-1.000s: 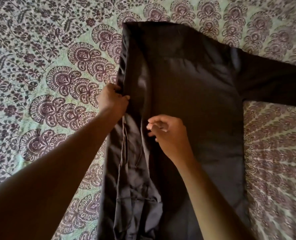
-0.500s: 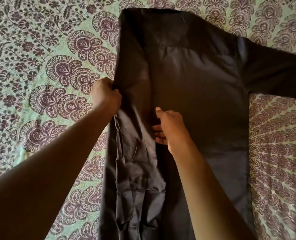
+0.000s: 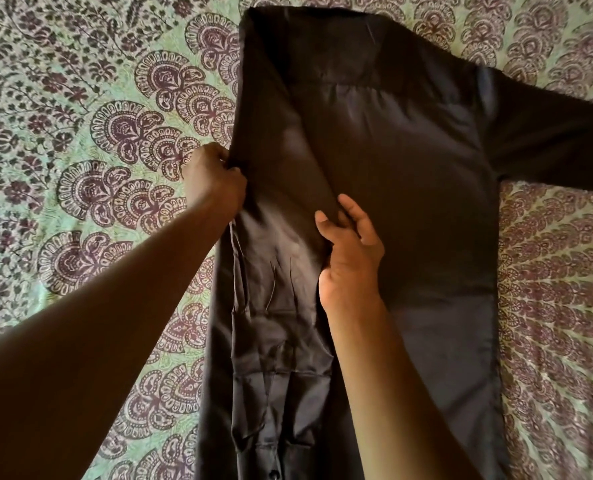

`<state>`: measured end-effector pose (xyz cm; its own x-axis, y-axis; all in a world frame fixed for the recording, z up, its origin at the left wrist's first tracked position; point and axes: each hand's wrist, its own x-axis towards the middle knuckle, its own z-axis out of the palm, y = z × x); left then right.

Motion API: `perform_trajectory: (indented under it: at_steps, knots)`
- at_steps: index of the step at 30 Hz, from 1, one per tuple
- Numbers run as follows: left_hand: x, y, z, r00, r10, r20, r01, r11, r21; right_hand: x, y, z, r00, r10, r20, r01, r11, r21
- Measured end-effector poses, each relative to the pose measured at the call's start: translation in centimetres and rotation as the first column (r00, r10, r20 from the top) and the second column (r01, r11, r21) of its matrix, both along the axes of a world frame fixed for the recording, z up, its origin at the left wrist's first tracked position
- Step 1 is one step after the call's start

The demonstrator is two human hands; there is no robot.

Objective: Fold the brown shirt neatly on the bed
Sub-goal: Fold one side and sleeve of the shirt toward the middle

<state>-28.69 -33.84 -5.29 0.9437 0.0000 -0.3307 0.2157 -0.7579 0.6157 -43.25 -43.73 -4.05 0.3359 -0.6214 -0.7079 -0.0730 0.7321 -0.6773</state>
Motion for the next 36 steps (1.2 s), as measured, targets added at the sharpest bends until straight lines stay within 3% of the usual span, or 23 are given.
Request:
perform_trajectory:
  at_steps: [4, 9, 16, 21, 23, 24, 26, 28, 30, 32, 36]
  knots:
    - [0.0, -0.4, 0.0, 0.999, 0.048, 0.013, -0.047, 0.997, -0.06, -0.4, -0.3, -0.4, 0.994, -0.098, 0.045, 0.101, 0.993, -0.06]
    - [-0.1, -1.1, 0.0, 0.994, -0.076, 0.077, 0.087, 0.985, -0.148, -0.7, -1.2, -1.3, 0.993, -0.106, 0.051, 0.113, 0.98, -0.165]
    - [0.6, -2.1, -0.3, 0.966, -0.255, 0.042, 0.257, 0.965, -0.047, -0.5, -3.6, -2.8, 0.996, -0.009, -0.088, -0.017, 0.955, -0.296]
    - [0.6, -2.2, 0.1, 0.938, -0.345, 0.012, 0.346, 0.937, -0.057, -0.9, -4.3, -3.7, 0.967, 0.061, -0.248, -0.179, 0.855, -0.487]
    - [-0.5, -2.1, 0.7, 0.935, -0.35, 0.064, 0.353, 0.934, -0.05, -1.6, -3.9, -3.7, 0.932, 0.104, -0.346, -0.31, 0.721, -0.619]
    - [-1.5, -1.8, 0.9, 0.931, -0.347, 0.114, 0.353, 0.935, -0.032, -2.1, -3.7, -3.6, 0.91, 0.118, -0.398, -0.387, 0.583, -0.714]
    - [-4.1, -0.7, 1.2, 0.9, -0.381, 0.213, 0.384, 0.923, 0.028, -3.2, -3.4, -3.8, 0.859, 0.161, -0.486, -0.51, 0.195, -0.838]
    - [-7.1, 1.1, 0.7, 0.839, -0.485, 0.246, 0.493, 0.87, 0.033, -4.3, -3.1, -4.4, 0.777, 0.29, -0.559, -0.552, -0.113, -0.826]
    - [-10.0, 3.3, 0.0, 0.765, -0.605, 0.222, 0.613, 0.789, 0.038, -5.6, -2.8, -5.3, 0.66, 0.37, -0.654, -0.563, -0.334, -0.756]
    - [-13.2, 5.7, -0.6, 0.677, -0.708, 0.2, 0.692, 0.705, 0.155, -7.4, -2.4, -5.7, 0.589, 0.306, -0.748, -0.568, -0.502, -0.652]
    - [-19.1, 9.9, -0.7, 0.511, -0.839, 0.187, 0.794, 0.544, 0.272, -11.6, -1.5, -4.8, 0.481, 0.353, -0.803, -0.482, -0.658, -0.578]
